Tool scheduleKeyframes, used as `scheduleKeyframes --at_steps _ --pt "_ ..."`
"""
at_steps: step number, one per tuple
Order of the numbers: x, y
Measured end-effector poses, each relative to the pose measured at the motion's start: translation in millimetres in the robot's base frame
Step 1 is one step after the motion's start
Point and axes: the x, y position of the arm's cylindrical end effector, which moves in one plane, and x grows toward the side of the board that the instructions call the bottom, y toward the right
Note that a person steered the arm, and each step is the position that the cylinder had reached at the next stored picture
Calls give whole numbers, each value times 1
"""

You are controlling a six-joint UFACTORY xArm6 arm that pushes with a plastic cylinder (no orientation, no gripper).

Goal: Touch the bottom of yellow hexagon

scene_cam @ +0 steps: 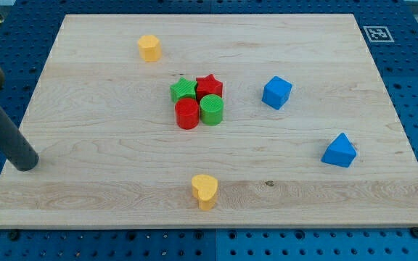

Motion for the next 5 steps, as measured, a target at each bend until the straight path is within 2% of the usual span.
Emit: scheduleKeyframes --at_steps 2,5 --pt "-31 -34" --pt "-66 -34"
